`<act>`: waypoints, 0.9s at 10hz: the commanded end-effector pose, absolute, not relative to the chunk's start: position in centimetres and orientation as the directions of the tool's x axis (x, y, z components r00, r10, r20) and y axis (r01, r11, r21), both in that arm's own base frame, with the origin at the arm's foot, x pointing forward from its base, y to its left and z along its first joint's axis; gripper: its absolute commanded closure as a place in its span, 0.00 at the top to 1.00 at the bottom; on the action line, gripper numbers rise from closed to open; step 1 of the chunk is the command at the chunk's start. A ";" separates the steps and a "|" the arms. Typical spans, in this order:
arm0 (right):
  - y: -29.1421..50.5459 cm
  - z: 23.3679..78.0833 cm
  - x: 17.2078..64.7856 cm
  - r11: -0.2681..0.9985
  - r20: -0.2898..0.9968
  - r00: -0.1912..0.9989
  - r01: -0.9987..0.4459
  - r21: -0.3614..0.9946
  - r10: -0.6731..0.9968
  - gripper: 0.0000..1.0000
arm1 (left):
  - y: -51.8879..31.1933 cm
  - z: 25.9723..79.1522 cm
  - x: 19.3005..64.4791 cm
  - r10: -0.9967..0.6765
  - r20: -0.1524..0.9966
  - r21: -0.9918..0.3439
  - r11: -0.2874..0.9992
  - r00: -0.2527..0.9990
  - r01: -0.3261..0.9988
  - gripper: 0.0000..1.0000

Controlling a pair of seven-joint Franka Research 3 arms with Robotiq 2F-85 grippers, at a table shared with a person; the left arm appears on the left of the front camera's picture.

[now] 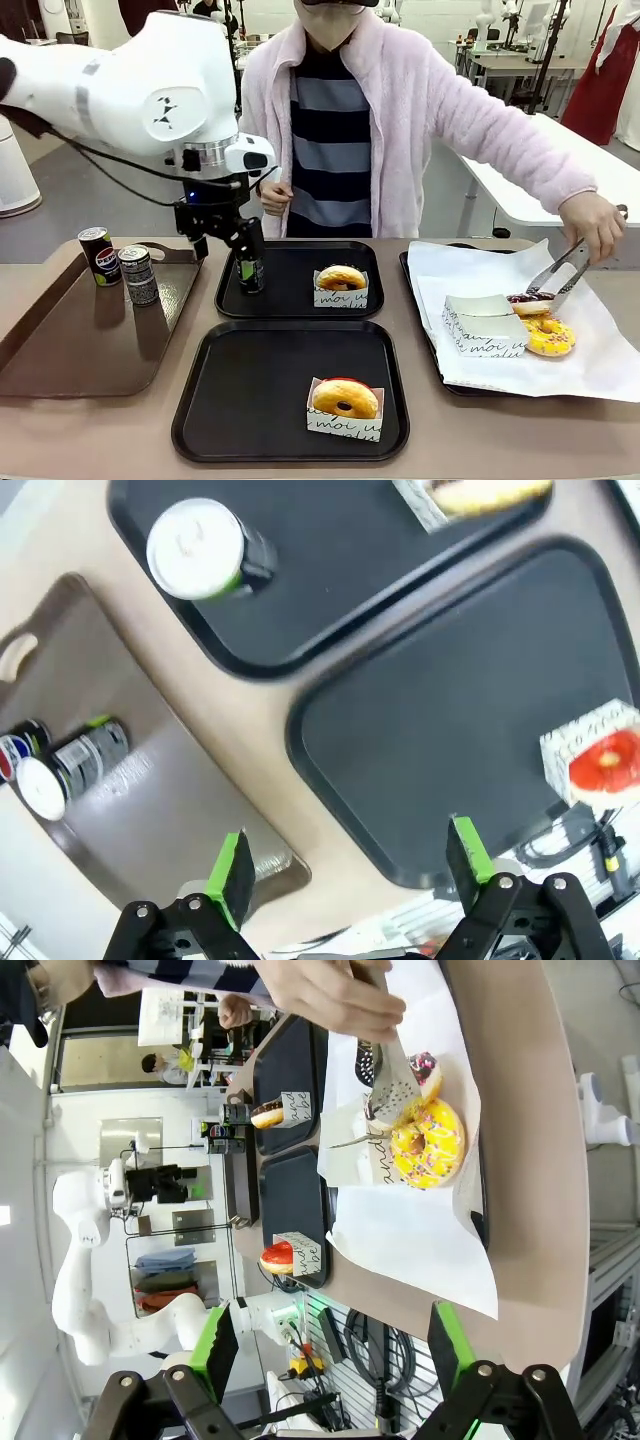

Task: Set up donuts and drinks on trays.
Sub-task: Pick up one Pepsi coke and place it on the Flat Tray, then pick up one Pepsi coke from the Handle tray and place it on the Flat Tray without a Pepsi coke.

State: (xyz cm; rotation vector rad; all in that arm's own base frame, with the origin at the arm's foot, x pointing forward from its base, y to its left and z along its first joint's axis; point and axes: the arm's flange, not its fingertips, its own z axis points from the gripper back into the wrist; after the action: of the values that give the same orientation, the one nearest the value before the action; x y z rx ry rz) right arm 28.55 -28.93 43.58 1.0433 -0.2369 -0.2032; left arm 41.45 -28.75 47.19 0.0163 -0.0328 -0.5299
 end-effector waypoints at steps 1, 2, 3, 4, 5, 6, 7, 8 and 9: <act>-29.0 43.6 28.5 0.483 0.102 0.956 0.046 0.874 -0.276 1.00 | -27.3 46.9 38.5 -0.522 0.059 0.006 0.852 0.851 0.523 1.00; -29.0 43.6 28.5 0.483 0.102 0.956 0.046 0.874 -0.276 1.00 | -27.0 47.0 37.5 -0.523 0.061 0.002 0.852 0.850 0.524 1.00; -29.0 43.6 28.5 0.483 0.102 0.956 0.046 0.874 -0.276 1.00 | -26.8 46.9 36.6 -0.522 0.058 0.020 0.853 0.851 0.522 1.00; -29.0 43.6 28.5 0.483 0.102 0.956 0.046 0.874 -0.276 1.00 | -26.6 47.0 35.7 -0.514 0.054 0.032 0.858 0.856 0.513 1.00; -29.0 43.6 28.5 0.483 0.102 0.956 0.046 0.874 -0.276 1.00 | -27.4 47.2 37.4 -0.510 0.034 0.033 0.860 0.859 0.509 1.00; -29.0 43.6 28.5 0.483 0.102 0.956 0.046 0.874 -0.276 1.00 | -27.4 47.2 37.4 -0.510 0.034 0.033 0.860 0.859 0.509 1.00; -29.0 43.6 28.5 0.483 0.102 0.956 0.046 0.874 -0.276 1.00 | -27.4 47.2 37.4 -0.510 0.034 0.033 0.860 0.859 0.509 1.00; -29.0 43.6 28.5 0.483 0.102 0.956 0.046 0.874 -0.276 1.00 | -27.4 47.2 37.4 -0.510 0.034 0.033 0.860 0.859 0.509 1.00; -29.0 43.6 28.5 0.483 0.102 0.956 0.046 0.874 -0.276 1.00 | -27.4 47.2 37.4 -0.510 0.034 0.033 0.860 0.859 0.509 1.00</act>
State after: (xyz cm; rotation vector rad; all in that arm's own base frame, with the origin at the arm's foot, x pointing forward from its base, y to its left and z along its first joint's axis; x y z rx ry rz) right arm 28.55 -28.93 43.58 1.0433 -0.2369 -0.2031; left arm 37.18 -27.29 47.06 0.0271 -0.0392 -0.5357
